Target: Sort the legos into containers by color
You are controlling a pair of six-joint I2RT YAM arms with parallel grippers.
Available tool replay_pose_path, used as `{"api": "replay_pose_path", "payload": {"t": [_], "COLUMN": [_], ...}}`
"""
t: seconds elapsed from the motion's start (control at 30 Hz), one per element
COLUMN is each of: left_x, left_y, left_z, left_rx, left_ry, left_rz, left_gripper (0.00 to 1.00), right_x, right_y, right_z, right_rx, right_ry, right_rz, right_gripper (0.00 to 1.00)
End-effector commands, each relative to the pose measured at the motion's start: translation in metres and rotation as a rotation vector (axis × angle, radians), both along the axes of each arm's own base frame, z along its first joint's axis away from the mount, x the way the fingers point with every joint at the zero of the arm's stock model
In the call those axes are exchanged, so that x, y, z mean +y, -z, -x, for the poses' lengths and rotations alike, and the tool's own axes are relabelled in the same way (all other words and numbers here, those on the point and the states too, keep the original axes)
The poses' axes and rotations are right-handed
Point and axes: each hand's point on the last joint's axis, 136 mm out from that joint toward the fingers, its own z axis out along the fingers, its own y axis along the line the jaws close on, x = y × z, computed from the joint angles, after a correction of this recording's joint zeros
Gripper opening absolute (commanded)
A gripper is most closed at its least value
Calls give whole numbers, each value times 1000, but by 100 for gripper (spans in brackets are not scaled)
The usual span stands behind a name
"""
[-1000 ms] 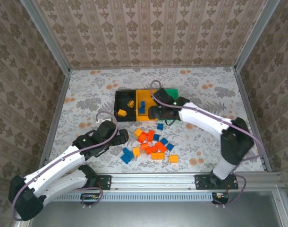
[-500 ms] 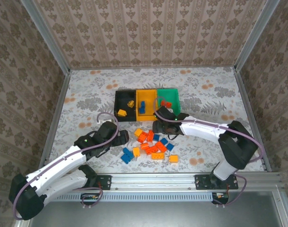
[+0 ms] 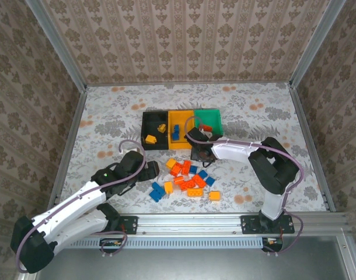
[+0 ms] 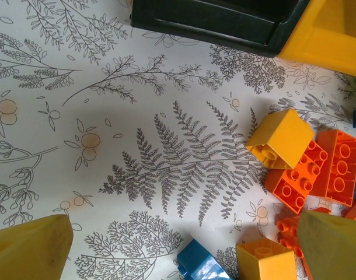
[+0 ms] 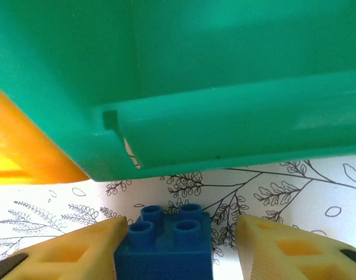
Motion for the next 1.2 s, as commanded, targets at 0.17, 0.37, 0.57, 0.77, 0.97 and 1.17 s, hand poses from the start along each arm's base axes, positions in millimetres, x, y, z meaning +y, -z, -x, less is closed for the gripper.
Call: {"api": "replay_pose_path", "payload": {"t": [0.17, 0.37, 0.57, 0.77, 0.97, 1.17], "left_x": [0, 0, 5, 7, 7, 6], "left_y": [-1, -6, -3, 1, 3, 1], "left_z": [-2, -3, 0, 3, 6, 8], "left_rx": [1, -8, 10, 26, 39, 37], "left_ry": [-12, -6, -16, -17, -12, 8], "left_rz": [16, 10, 0, 0, -2, 1], "left_gripper": [100, 100, 100, 100, 100, 100], "right_x": [-8, -7, 22, 51, 67, 71], "right_y": [-17, -64, -121, -130, -103, -84], "right_z": [-1, 19, 22, -17, -74, -102], "right_rx": [-63, -111, -151, -154, -123, -90], "right_ry": [-46, -144, -288, -286, -224, -189], "right_rz": [14, -68, -179, -147, -83, -51], "right_gripper": [34, 32, 33, 34, 35, 41]}}
